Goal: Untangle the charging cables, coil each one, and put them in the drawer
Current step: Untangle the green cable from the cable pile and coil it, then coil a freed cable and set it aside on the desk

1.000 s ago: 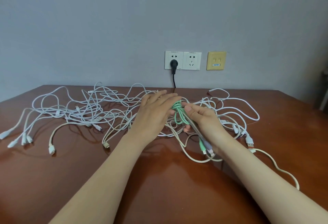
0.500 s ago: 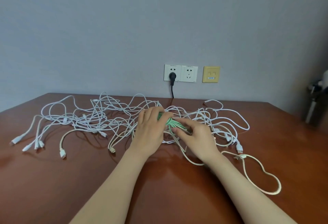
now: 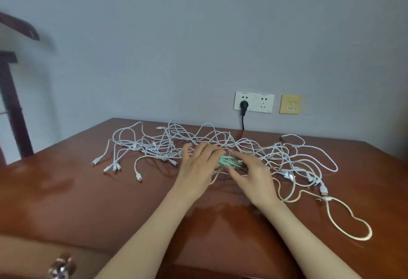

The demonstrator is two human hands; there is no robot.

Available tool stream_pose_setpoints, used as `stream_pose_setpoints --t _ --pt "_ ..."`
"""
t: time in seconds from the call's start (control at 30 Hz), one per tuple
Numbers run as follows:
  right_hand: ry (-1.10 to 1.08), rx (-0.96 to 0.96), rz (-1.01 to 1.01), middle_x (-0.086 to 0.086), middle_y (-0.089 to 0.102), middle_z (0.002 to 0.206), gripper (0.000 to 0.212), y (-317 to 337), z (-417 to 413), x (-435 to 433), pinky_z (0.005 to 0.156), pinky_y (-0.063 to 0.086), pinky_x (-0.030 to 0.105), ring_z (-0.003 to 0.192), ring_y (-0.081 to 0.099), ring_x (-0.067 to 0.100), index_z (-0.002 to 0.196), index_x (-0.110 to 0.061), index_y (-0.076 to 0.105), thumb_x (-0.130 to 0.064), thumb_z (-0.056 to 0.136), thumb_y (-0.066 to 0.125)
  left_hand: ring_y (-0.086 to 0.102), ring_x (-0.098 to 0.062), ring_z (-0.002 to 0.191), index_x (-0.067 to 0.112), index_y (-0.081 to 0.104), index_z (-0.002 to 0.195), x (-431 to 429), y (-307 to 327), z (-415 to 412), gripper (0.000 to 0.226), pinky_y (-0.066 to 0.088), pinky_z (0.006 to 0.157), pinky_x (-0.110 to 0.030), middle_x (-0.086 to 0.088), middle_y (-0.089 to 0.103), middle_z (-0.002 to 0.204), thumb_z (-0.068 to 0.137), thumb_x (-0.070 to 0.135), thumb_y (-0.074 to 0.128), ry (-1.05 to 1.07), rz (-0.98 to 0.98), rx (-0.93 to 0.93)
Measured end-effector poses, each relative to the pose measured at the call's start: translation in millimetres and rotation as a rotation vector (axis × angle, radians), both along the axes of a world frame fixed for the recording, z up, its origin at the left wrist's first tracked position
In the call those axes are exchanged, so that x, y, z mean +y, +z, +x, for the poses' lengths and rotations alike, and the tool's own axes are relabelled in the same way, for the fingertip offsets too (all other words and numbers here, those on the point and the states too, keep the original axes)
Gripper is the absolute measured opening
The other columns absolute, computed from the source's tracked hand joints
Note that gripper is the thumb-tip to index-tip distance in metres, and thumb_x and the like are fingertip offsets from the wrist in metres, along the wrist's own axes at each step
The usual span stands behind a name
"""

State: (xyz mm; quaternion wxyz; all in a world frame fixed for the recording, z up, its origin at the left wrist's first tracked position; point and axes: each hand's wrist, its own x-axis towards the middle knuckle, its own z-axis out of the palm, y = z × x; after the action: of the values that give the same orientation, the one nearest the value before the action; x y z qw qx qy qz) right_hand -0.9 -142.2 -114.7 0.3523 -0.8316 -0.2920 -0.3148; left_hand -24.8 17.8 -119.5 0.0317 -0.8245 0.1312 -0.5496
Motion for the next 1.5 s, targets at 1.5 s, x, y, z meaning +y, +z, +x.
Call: stream_pose_setpoints --t 1.5 --pt "0.505 0.309 -0.436 0.009 0.042 0.136 0.041 -11.0 -122.8 288.9 0.106 0.029 0.032 0.127 0.036 0.027 0.139 -0.014 0.043 -0.018 0.098 0.037 0.042 -0.026 0.124 0.019 0.062 0.113 281.5 11.4 -194.6 0.051 0.03 0.109 -0.038 -0.005 0.051 0.13 0.074 -0.009 0.044 0.515 -0.784 0.624"
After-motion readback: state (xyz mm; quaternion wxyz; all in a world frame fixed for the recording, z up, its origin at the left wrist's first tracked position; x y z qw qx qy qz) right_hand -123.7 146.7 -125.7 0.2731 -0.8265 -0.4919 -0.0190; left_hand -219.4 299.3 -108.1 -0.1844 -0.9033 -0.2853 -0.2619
